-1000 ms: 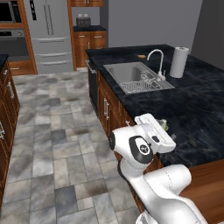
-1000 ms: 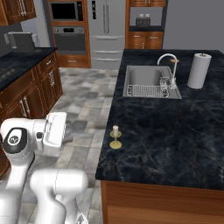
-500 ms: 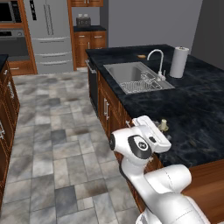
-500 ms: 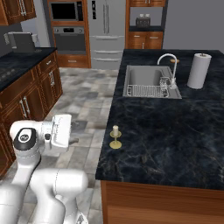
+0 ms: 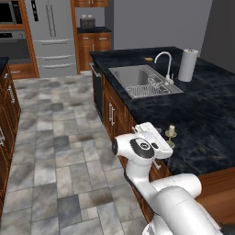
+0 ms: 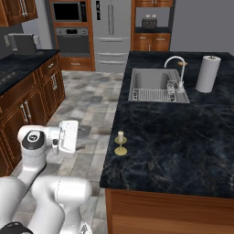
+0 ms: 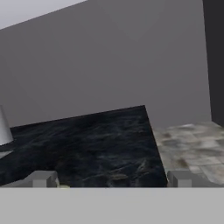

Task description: Pick the candle and candle from the dining table and place them in the open cabinet. Close the cabinet after placing the objects.

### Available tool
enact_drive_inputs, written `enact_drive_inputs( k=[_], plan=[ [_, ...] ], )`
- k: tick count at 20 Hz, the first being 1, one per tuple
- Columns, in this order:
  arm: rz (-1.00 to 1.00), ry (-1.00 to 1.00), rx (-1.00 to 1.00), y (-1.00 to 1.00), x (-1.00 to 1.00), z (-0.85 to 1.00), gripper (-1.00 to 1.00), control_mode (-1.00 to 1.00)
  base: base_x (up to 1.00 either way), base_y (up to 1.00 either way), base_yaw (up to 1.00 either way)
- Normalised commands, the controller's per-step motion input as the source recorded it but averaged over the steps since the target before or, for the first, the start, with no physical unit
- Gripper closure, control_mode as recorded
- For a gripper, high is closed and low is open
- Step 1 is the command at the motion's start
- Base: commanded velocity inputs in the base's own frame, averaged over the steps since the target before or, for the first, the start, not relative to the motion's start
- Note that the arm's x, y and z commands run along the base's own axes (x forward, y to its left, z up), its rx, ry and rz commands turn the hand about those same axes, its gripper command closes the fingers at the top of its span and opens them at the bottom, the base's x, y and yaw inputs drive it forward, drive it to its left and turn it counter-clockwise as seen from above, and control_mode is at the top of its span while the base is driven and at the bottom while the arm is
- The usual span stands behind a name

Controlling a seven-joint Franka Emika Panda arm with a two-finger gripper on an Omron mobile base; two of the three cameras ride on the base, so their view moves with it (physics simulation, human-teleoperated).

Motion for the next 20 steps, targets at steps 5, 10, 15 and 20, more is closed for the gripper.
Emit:
enact_drive_inputs(
  k=[5, 10, 15, 20],
  plan=[
    [0.0, 0.0, 0.0, -0.09, 0.31, -0.4, -1.0, -1.0, 0.0, 0.0, 0.0],
    [0.0, 0.0, 0.02, -0.18, 0.34, -0.29, -1.0, -1.0, 0.0, 0.0, 0.0],
    [0.0, 0.0, 0.05, -0.09, 0.31, -0.24, -1.0, -1.0, 0.0, 0.0, 0.0],
    [0.02, 0.0, 0.04, -0.04, 0.34, -0.21, -1.0, -1.0, 0.0, 0.0, 0.0]
  ],
)
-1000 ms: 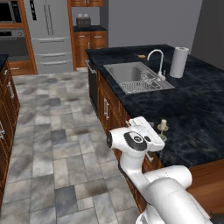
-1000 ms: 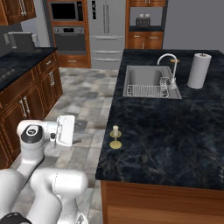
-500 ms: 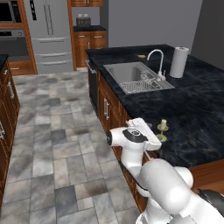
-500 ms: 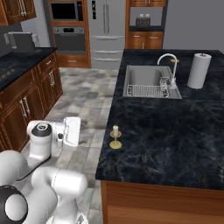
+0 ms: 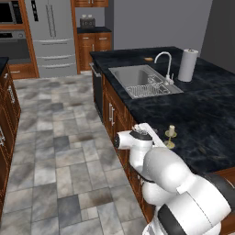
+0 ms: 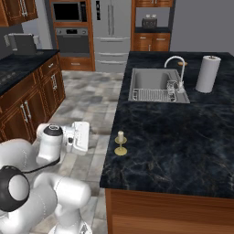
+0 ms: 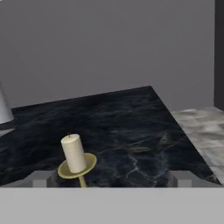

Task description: Pick the candle and candle from the dining table and place them in the open cabinet. Close the cabinet after placing the objects.

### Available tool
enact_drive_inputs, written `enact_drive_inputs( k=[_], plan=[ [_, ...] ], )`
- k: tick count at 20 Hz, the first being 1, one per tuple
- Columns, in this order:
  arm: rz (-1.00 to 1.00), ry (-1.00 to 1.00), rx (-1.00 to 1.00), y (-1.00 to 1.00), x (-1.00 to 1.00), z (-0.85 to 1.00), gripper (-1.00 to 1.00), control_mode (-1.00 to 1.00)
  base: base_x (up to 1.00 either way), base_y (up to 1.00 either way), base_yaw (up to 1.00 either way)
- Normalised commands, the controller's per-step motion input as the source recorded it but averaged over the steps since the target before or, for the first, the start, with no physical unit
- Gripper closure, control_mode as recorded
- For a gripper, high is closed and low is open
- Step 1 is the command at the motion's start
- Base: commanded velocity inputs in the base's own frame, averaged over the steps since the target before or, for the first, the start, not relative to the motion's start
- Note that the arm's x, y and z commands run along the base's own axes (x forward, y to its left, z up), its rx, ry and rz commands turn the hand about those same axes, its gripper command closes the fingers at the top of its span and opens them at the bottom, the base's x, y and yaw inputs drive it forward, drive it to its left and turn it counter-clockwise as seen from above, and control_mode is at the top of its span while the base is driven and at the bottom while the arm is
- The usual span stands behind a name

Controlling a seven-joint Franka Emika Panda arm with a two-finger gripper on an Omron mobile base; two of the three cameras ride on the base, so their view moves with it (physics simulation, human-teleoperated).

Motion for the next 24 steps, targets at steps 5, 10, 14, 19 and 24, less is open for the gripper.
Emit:
enact_drive_inputs(
  k=[5, 10, 14, 19, 24],
  plan=[
    [0.01, -0.01, 0.0, -0.05, 0.13, -0.25, -1.0, -1.0, 0.0, 0.0, 0.0],
    [0.0, 0.0, 0.0, -0.02, 0.13, -0.31, -1.0, -1.0, 0.0, 0.0, 0.0],
    [0.0, -0.02, 0.0, -0.08, 0.1, -0.25, -1.0, -1.0, 0.0, 0.0, 0.0],
    [0.0, -0.03, 0.0, -0.09, 0.16, -0.23, -1.0, -1.0, 0.0, 0.0, 0.0],
    [0.01, -0.02, 0.0, -0.06, 0.24, -0.31, -1.0, -1.0, 0.0, 0.0, 0.0]
  ],
)
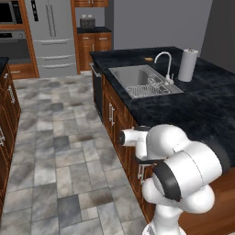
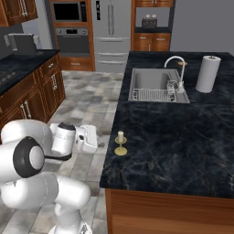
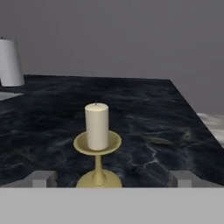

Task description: Pick the candle and candle from the dining table and place them in the open cabinet. Close the cabinet after placing the objects.

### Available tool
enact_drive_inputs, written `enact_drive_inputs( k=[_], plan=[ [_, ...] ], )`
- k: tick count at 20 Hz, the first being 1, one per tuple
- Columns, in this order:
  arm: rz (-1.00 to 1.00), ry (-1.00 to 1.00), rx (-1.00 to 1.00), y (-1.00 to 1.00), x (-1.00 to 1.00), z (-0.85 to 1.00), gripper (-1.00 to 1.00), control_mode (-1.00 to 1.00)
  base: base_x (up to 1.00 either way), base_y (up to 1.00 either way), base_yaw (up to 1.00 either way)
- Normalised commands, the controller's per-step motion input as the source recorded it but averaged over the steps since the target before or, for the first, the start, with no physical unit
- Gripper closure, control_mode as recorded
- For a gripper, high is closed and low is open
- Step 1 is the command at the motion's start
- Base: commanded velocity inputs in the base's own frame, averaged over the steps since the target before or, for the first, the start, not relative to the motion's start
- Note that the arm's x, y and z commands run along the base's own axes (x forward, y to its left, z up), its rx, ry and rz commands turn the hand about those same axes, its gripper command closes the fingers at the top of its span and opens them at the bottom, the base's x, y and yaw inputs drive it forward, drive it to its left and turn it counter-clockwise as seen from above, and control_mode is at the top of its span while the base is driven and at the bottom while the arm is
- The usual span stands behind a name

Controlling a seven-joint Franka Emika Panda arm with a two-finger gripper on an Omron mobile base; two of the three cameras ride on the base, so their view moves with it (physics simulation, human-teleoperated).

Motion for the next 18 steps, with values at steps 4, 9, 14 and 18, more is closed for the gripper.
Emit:
enact_drive_inputs(
  k=[4, 9, 14, 18],
  plan=[
    [0.02, -0.02, 0.0, 0.0, 0.23, -0.36, -1.0, -1.0, 0.0, 0.0, 0.0],
    [0.0, -0.04, 0.0, 0.0, 0.08, -0.33, -1.0, -1.0, 0.0, 0.0, 0.0],
    [0.0, -0.04, 0.0, 0.0, -0.08, -0.29, -1.0, -1.0, 0.0, 0.0, 0.0],
    [-0.01, -0.1, -0.03, -0.03, -0.13, -0.24, -1.0, -1.0, 0.0, 0.0, 0.0]
  ],
)
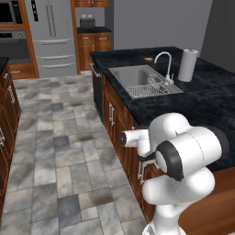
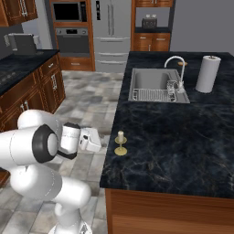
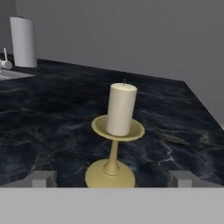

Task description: Pick the candle and candle from the dining table and place them in the open cabinet. Close the cabinet after placing the objects.

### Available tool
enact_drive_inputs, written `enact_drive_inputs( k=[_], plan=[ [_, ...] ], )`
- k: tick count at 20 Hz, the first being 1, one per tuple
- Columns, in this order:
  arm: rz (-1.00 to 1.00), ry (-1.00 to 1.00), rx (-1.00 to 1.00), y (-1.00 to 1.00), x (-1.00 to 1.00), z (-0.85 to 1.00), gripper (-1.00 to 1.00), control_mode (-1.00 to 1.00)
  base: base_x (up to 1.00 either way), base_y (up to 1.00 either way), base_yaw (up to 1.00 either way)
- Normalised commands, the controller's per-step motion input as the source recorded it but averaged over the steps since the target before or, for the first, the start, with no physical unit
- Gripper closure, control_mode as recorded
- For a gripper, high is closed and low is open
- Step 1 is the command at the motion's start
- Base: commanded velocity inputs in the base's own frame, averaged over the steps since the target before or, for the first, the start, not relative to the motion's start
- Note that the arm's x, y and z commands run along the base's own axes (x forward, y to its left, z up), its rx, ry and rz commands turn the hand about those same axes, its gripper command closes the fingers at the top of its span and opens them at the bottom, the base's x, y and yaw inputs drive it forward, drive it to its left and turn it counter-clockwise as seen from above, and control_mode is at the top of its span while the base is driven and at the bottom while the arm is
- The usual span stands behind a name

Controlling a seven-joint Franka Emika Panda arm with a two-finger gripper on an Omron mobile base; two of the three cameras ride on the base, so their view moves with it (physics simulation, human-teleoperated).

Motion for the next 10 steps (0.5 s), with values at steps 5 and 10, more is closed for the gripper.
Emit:
enact_drive_inputs(
  k=[5, 10],
  plan=[
    [-0.01, -0.12, -0.04, -0.05, -0.1, -0.16, -1.0, -1.0, 0.0, 0.0, 0.0],
    [-0.01, -0.04, -0.03, -0.01, -0.11, -0.2, -1.0, -1.0, 0.0, 0.0, 0.0]
  ],
)
